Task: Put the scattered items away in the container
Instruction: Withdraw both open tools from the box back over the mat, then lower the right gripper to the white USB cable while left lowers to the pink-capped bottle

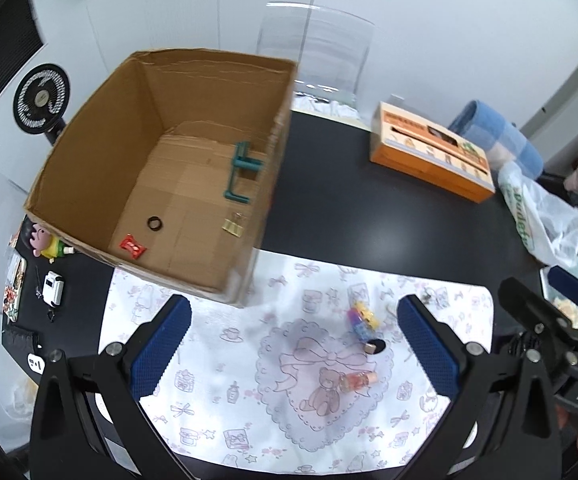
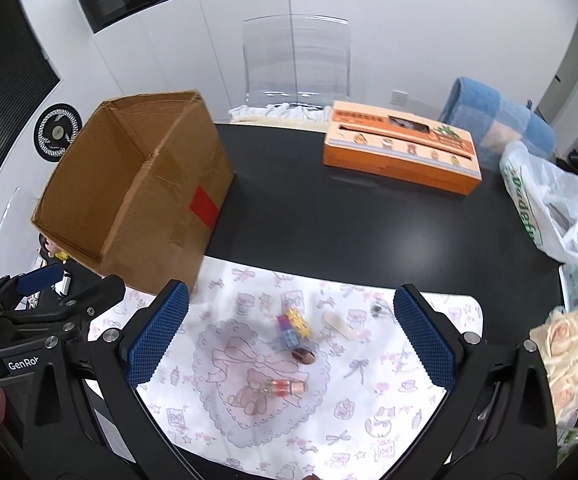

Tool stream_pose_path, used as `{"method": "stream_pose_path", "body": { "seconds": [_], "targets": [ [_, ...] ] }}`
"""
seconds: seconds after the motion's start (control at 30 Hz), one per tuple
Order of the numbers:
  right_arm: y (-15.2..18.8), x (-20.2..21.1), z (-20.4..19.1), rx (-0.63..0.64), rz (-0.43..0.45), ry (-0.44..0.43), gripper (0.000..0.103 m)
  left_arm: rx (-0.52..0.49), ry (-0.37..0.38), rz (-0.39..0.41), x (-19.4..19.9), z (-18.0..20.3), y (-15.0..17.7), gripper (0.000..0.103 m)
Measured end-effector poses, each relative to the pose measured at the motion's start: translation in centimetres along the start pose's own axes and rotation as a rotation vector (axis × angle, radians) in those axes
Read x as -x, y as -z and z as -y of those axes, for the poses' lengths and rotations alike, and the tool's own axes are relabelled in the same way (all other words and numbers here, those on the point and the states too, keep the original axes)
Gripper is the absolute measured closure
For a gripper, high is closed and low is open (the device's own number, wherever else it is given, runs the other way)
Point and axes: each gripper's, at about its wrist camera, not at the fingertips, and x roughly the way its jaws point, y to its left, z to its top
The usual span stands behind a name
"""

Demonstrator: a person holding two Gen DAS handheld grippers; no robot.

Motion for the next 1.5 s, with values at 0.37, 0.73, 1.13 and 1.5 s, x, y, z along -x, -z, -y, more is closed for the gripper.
{"method": "stream_pose_path", "body": {
  "seconds": [0.37, 0.73, 1.13, 1.5],
  "targets": [
    [2.8, 0.9, 4.4, -0.067, -0.004, 0.015, 0.0, -0.072, 0.021, -0.026, -0.8, 4.3, 1.6, 0.0],
    [4.6, 1.2, 6.0, -0.094, -0.015, 0.024, 0.0, -0.103, 0.036, -0.051, -1.8, 6.0, 3.0, 0.0],
    [6.7, -0.4, 6.9, -0.126, -0.068, 0.029, 0.013, -0.131, 0.049, -0.107, -3.8, 6.0, 4.2, 0.01],
    [8.1, -2.4, 7.8, -0.122, -0.126, 0.034, 0.041, -0.16, 0.078, -0.209, -7.1, 7.4, 5.9, 0.055]
  ]
}}
